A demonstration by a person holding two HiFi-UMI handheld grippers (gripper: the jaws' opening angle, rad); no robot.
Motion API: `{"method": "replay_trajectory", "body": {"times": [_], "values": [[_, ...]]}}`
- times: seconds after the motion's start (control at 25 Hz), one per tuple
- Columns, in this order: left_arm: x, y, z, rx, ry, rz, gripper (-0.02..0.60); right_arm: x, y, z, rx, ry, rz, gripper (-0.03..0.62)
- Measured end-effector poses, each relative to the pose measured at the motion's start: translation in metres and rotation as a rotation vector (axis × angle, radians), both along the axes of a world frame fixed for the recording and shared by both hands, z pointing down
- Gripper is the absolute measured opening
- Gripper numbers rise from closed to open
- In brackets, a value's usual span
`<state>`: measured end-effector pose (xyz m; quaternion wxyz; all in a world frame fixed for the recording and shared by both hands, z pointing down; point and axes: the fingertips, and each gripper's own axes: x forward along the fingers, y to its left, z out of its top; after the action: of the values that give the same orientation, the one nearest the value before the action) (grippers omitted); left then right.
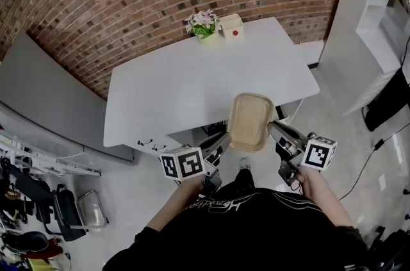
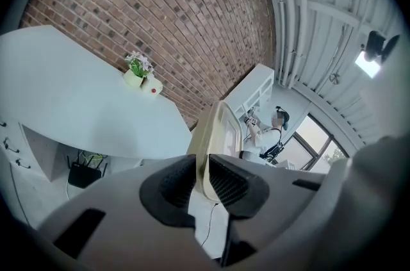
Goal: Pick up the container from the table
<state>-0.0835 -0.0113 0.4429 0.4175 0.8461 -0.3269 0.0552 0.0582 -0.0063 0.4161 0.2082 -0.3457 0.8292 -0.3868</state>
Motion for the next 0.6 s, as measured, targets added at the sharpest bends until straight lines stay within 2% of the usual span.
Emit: {"method": "replay_trajectory", "body": {"times": [0.32,0.6], "values": [[-0.003,0.02,-0.013,0.027,0.002,-0.009,0.066,-0.004,0.021,-0.01,0.026,-0.003,-0.005,0.046],[-0.001,0.038,-0.021,0.017,0.043,-0.011,0.066,-0.007,0.034,-0.011,0.029,-0.019,-0.018,0.046]]}}
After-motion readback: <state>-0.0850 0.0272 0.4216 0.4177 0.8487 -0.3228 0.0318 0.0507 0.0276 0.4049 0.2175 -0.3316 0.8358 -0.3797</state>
